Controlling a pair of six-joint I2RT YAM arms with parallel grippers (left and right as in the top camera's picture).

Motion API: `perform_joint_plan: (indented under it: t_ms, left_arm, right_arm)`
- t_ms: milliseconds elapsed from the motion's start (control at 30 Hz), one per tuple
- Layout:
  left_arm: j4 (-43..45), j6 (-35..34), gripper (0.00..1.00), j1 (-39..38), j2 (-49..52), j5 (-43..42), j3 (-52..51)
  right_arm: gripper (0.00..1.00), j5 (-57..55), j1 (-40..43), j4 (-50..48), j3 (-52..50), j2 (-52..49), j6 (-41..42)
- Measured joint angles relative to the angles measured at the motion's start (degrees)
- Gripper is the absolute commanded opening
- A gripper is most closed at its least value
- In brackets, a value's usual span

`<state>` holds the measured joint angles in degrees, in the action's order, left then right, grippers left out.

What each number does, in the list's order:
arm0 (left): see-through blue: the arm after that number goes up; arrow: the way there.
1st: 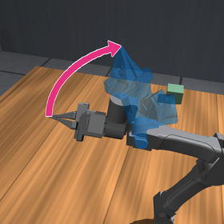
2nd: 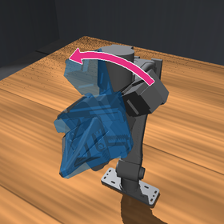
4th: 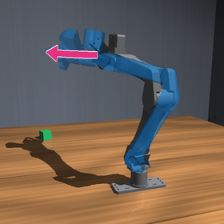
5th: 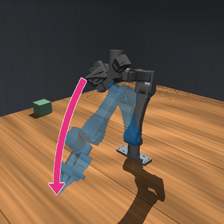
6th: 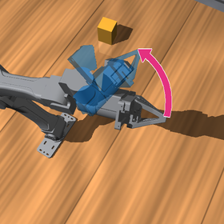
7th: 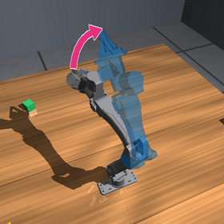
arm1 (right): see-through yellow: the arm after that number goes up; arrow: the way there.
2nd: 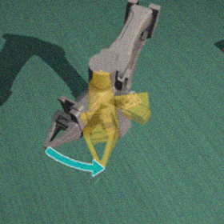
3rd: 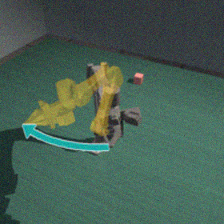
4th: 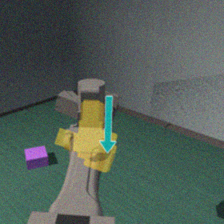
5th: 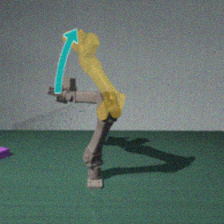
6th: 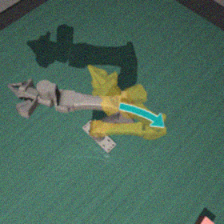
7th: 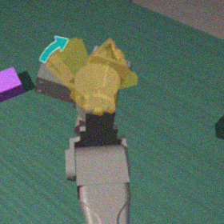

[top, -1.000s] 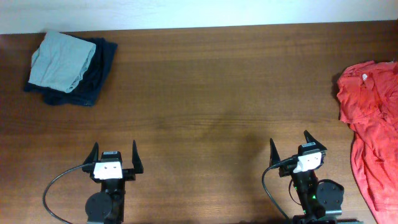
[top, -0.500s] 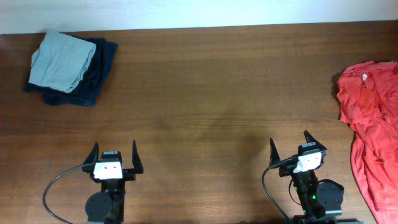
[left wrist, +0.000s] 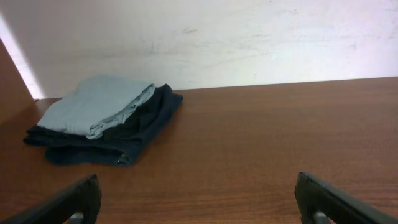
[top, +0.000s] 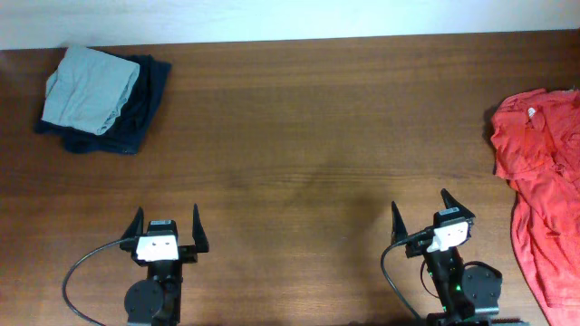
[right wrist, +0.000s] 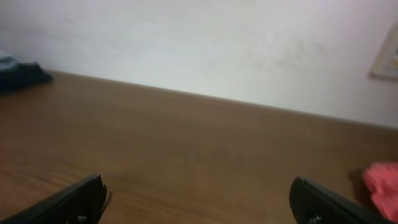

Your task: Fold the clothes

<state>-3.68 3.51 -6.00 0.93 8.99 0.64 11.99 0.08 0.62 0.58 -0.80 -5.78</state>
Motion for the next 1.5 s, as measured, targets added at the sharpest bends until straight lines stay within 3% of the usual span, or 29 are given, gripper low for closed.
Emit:
perform_joint_plan:
  t_ms: [233,433,667,1067,1267,1500]
  left_arm:
    - [0.0,-0.02,0.99,0.0,0.02,0.0,0.0]
    - [0.0,-0.02,0.99,0.0,0.0,0.0,0.0]
    - [0.0,-0.02,0.99,0.0,0.0,0.0,0.0]
    - [-0.02,-0.02,0.99,0.0,0.0,0.0,0.0]
    - [-0.02,-0.02,0.99,0.0,0.0,0.0,0.0]
    - [-0.02,-0.02,0.99,0.0,0.0,-0.02,0.0]
  right_arm:
    - [0.98,4.0,0.0,-2.21,1.53,-0.02,3.43]
    - [0.99,4.15,0.0,1.07,13.27,0.0,6.16]
    - [0.99,-0.68,0.0,15.06,32.94,-1.42,7.13]
    - [0.99,-11.76,0.0,36.35,60.63,-16.72,6.93]
    - [0.99,-13.49,0.0,38.97,66.51,-25.11,6.58]
    - [0.99,-13.49,0.0,43.01,66.73,-26.75,6.56]
